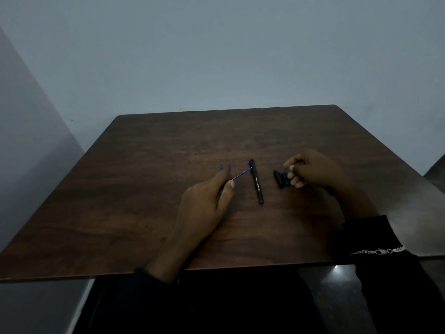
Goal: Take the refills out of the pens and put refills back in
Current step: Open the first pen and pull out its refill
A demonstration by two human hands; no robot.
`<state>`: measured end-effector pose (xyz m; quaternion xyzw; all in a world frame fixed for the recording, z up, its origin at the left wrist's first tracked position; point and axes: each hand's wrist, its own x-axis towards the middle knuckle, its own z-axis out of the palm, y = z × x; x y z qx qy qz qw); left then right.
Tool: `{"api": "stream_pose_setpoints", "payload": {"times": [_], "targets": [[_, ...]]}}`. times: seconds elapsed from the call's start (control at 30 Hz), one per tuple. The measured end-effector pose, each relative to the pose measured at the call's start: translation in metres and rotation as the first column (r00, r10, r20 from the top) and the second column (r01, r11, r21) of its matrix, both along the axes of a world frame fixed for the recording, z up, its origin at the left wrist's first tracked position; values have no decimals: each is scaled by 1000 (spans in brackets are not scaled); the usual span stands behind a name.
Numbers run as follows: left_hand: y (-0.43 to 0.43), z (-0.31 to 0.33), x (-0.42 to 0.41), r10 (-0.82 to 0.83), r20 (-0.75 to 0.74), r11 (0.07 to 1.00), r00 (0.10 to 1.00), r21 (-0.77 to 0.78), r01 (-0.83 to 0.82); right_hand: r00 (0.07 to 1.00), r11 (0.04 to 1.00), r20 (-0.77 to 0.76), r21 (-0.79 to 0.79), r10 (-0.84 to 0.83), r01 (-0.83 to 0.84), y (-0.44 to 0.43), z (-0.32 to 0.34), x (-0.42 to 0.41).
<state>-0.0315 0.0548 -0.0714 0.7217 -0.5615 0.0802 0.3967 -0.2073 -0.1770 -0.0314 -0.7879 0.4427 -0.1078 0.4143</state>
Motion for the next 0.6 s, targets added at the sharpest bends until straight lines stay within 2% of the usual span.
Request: {"api": "stream_pose_setpoints", "payload": {"times": [0.13,0.23,0.3,0.37,0.47,0.6], "targets": [[0,-2,2,-17,-81,999,997,-36,14,996,997,49,-35,-70,72,0,-3,-1],[-1,-3,5,-26,-165,997,986,-74,14,989,974,102,-190,-107,125,-2,0,-1],[-1,-5,7,-37,-202,996,979,-92,19,977,957,199,-261,-75,127,3,7,1],[-1,-6,9,-52,-236,993,970,-113,26,945,974,326,-220,20,55,18,17,4],[-2,-5,11,-68,-265,990,962,-141,31,868,986,467,-92,167,-140,56,26,17],[-1,-6,12,-91,-280,984,956,-175,42,811,970,553,21,192,-244,98,18,43]]}}
